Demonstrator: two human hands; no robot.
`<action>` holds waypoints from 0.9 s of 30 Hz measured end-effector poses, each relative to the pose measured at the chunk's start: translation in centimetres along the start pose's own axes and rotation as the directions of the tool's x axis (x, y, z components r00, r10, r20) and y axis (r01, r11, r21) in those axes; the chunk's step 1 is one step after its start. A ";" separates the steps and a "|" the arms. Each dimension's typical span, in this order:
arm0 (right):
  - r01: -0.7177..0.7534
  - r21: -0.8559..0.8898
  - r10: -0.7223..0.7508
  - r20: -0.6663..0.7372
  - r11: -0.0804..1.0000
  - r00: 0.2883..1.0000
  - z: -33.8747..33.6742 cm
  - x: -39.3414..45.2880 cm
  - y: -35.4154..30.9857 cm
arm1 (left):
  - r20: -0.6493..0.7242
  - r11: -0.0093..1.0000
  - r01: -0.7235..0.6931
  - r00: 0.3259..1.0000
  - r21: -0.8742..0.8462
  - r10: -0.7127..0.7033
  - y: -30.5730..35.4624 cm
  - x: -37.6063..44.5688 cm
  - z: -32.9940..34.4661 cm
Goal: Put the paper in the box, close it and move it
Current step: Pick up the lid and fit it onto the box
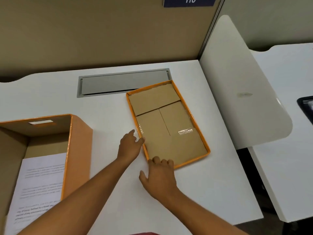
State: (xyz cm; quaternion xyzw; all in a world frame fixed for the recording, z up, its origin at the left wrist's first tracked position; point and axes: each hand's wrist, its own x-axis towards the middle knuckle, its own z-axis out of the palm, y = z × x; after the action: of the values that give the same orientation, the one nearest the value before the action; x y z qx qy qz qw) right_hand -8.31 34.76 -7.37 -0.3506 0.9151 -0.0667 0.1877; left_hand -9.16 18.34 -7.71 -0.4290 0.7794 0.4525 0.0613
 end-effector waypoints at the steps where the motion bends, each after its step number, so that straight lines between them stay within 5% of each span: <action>1: -0.002 0.037 0.002 -0.011 0.999 1.000 -0.6 0.5 0.5 | -0.014 1.000 0.012 1.000 -0.010 -0.012 0.1 0.5 0.2; 5: -0.126 0.132 0.153 -0.227 0.983 0.962 -4.3 6.6 6.3 | -0.027 0.999 0.033 0.999 -0.010 -0.033 0.9 2.5 0.4; 9: -0.363 0.276 0.393 -0.061 0.890 0.917 -6.8 11.6 12.8 | -0.040 0.998 -0.028 0.999 0.063 0.031 1.1 3.1 0.3; 20: -0.363 0.310 0.402 -0.069 0.879 0.913 -1.2 3.0 10.6 | 0.040 0.989 -0.118 0.993 0.093 0.115 -5.3 -4.8 0.6; 27: -0.344 0.717 0.485 0.009 0.606 0.874 -7.4 2.6 10.4 | 0.178 0.977 -0.018 0.984 0.211 -0.020 -3.8 -4.7 -0.9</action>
State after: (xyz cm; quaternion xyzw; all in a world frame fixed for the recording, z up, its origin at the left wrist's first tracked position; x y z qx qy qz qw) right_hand -19.38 40.74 -3.93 -0.0224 0.8895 -0.3944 0.2298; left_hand -3.17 19.71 -7.38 -0.3781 0.8142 0.4035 0.1767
